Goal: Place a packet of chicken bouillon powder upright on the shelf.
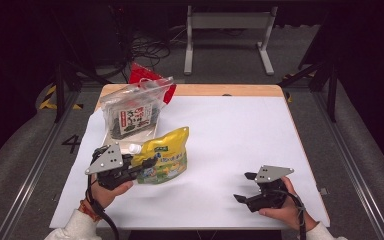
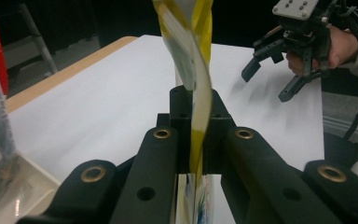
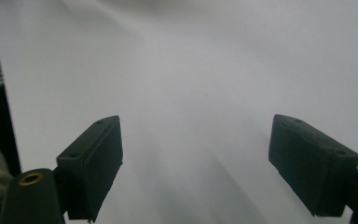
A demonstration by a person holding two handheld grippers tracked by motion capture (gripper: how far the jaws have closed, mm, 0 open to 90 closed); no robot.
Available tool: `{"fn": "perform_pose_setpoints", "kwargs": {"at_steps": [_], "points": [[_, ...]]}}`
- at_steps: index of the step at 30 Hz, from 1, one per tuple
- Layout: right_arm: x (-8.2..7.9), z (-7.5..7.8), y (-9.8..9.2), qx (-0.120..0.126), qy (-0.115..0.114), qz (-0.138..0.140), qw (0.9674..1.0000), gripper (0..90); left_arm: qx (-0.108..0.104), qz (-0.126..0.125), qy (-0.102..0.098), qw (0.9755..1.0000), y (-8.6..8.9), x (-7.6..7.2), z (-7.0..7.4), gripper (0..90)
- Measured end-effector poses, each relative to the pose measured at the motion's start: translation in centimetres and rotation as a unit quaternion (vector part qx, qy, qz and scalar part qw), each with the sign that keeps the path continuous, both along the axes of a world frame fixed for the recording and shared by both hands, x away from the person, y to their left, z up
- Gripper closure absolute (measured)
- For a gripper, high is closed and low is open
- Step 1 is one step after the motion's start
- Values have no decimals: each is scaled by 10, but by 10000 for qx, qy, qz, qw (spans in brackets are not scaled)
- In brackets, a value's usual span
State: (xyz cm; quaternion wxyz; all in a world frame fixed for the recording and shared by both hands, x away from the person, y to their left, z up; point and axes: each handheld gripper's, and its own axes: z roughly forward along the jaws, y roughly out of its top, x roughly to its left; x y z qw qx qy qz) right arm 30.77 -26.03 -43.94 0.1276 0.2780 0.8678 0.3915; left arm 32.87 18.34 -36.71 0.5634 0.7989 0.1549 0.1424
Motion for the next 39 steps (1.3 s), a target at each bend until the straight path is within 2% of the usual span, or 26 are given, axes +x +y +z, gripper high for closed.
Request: {"fn": "perform_pose_setpoints", "kwargs": {"at_steps": [5, 8, 12, 15, 18, 19, 23, 29, 32, 35, 39], "points": [[2, -1, -9, 101, -4, -236, 9997, 170, 28, 11, -150, 9999, 8, 3, 13, 860], [4, -1, -11, 155, 1, -307, 9994, 170, 49, 99, -212, 9997, 14, 5, 19, 860], [4, -1, -11, 162, 8, -330, 9993, 170, -16, 179, -257, 9995, 23, 8, 24, 860], [5, -4, -9, 114, 9, -314, 9994, 170, -4, 273, -372, 9989, 35, 9, 32, 860], [5, -4, -8, 144, 39, -307, 9994, 170, 17, 325, -429, 9985, 40, 9, 37, 860], [6, -5, -8, 153, 47, -306, 9994, 171, 115, 378, -526, 9978, 45, 11, 42, 860], [6, -6, -7, 154, 83, -310, 9994, 171, 204, 452, -562, 9972, 50, 16, 44, 859], [7, -6, -7, 146, 92, -302, 9994, 173, 183, 512, -480, 9974, 57, 30, 43, 859], [7, -7, -7, 164, 109, -296, 9994, 173, 54, 498, -506, 9975, 62, 35, 45, 859], [8, -8, -6, 158, 147, -291, 9993, 173, 131, 490, -516, 9974, 67, 40, 49, 859], [8, -10, -5, 131, 176, -268, 9994, 173, 361, 436, -485, 9972, 70, 50, 49, 859]]}}
